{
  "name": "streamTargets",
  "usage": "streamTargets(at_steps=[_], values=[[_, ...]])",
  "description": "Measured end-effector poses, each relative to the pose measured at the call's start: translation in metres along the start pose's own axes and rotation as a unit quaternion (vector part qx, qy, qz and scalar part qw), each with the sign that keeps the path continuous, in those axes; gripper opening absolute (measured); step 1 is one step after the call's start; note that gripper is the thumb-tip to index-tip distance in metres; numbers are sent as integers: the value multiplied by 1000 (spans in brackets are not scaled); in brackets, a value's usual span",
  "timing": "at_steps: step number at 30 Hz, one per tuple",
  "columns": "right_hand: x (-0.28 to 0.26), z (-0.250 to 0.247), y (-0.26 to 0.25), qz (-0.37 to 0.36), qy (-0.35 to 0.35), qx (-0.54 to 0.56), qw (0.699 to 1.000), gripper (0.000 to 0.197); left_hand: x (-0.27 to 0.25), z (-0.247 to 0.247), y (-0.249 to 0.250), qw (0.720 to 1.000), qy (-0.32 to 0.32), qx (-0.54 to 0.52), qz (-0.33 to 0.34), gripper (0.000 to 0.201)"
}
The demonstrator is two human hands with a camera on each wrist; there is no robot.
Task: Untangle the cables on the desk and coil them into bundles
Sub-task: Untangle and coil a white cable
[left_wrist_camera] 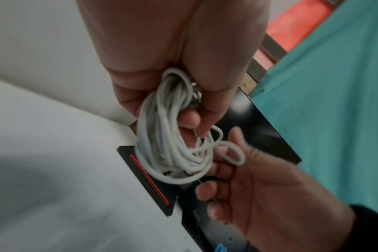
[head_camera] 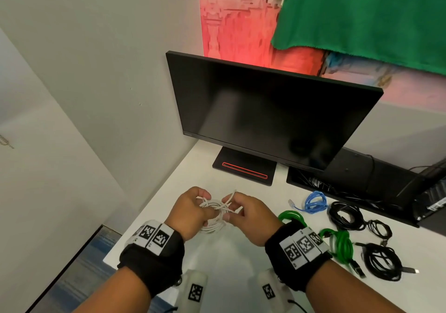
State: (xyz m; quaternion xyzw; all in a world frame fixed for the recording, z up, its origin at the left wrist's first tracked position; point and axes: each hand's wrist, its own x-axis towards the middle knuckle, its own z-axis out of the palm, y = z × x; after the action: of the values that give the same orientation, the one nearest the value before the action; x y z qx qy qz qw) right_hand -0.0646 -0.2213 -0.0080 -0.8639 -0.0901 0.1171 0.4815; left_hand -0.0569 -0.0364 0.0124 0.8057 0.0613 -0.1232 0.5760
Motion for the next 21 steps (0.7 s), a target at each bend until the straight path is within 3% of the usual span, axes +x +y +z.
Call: streamTargets(at_steps=[3, 9, 16, 19, 20, 21], values=[[3, -4, 1, 7, 27, 47, 999, 8, 3, -3, 1, 999, -19, 30, 22, 16], [17, 2, 3, 57, 153, 70, 984, 15, 6, 3, 3, 983, -29, 156, 89, 15], [21, 0, -4, 111, 41, 279, 953, 28, 12, 4, 3, 981, -20, 146, 123, 22], [20, -4, -7, 111, 18, 427, 897, 14, 15, 2, 5, 979, -29, 168, 109, 21], [19, -5, -7, 110, -3, 440, 891, 19, 17, 1, 5, 976, -17, 190, 108, 22], [19, -5, -8, 111, -27, 412, 904, 29, 19, 0, 4, 973, -5, 206, 106, 23]])
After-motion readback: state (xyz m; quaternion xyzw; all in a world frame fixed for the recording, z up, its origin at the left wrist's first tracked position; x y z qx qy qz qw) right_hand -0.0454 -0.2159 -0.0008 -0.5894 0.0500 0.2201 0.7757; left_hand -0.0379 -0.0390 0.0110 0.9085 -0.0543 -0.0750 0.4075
